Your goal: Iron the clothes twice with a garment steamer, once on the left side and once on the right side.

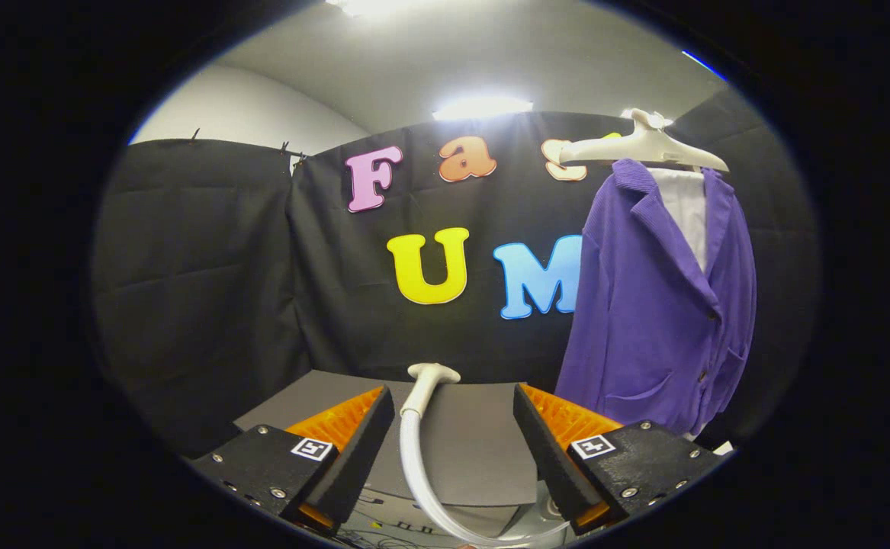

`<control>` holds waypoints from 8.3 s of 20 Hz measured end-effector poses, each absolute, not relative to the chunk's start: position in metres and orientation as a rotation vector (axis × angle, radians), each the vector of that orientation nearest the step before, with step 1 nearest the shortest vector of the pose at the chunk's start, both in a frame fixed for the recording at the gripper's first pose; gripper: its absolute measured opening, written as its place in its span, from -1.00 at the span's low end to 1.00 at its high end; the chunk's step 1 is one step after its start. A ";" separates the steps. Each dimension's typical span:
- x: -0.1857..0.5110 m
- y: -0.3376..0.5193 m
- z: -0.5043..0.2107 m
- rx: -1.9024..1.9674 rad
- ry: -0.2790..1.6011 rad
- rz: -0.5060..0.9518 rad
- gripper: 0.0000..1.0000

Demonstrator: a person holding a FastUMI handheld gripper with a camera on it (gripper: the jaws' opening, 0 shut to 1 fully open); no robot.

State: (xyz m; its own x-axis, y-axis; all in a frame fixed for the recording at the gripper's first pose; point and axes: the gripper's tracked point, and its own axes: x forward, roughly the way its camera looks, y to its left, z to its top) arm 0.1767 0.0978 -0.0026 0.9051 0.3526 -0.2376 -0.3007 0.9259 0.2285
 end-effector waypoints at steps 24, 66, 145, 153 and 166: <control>0.336 0.231 -0.159 0.194 0.849 0.126 0.92; 0.239 0.156 -0.136 -0.005 0.593 0.109 -0.25; 0.256 -0.159 -0.048 -0.287 0.263 -0.395 -0.27; 0.237 -0.156 -0.109 -0.387 0.351 -0.399 -0.27; 0.212 -0.163 -0.199 -0.488 0.512 -0.395 -0.28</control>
